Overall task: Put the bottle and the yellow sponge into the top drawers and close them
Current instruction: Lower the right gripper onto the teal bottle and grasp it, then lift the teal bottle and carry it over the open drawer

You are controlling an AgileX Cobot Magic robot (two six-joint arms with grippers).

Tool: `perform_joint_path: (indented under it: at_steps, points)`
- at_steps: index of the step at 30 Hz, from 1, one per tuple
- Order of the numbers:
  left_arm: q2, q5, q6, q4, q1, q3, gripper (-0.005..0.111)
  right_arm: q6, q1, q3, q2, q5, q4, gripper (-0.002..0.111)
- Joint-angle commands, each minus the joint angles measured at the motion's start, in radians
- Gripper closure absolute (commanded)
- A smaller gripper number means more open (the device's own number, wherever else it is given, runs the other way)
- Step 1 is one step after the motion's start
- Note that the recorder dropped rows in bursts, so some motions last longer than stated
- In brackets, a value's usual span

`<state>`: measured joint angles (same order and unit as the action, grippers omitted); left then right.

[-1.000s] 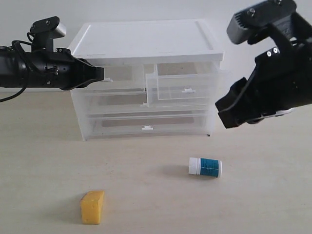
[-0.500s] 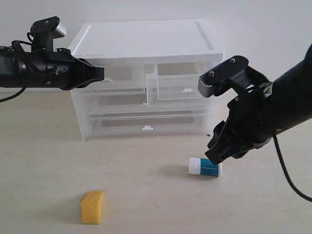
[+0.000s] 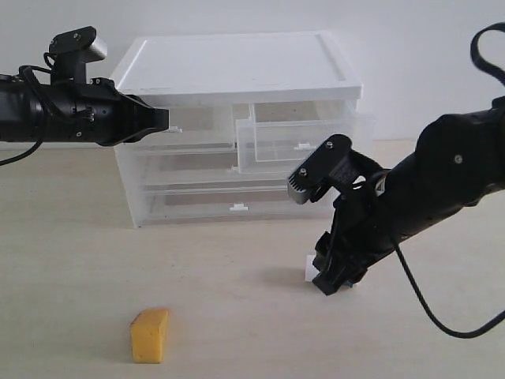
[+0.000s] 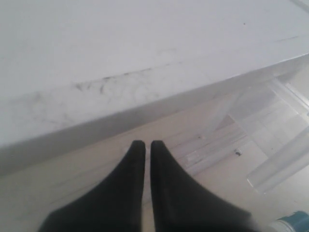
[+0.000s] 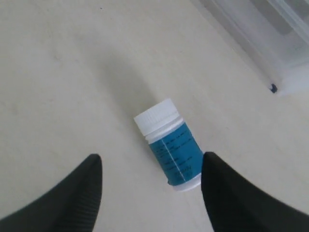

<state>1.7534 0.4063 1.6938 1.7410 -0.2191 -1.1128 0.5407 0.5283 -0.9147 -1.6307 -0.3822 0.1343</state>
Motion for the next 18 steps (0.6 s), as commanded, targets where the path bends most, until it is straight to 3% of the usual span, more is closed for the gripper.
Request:
perform_joint_path:
  at_steps: [1,18]
  points:
    - [-0.002,0.009,0.007,0.003,-0.001,0.002,0.103,0.045,0.005,-0.006,-0.048,0.084,-0.017,0.053]
    - [-0.002,0.009,0.007,0.003,-0.001,0.002,0.103,0.054,-0.002,-0.006,-0.238,0.225,-0.122,0.053]
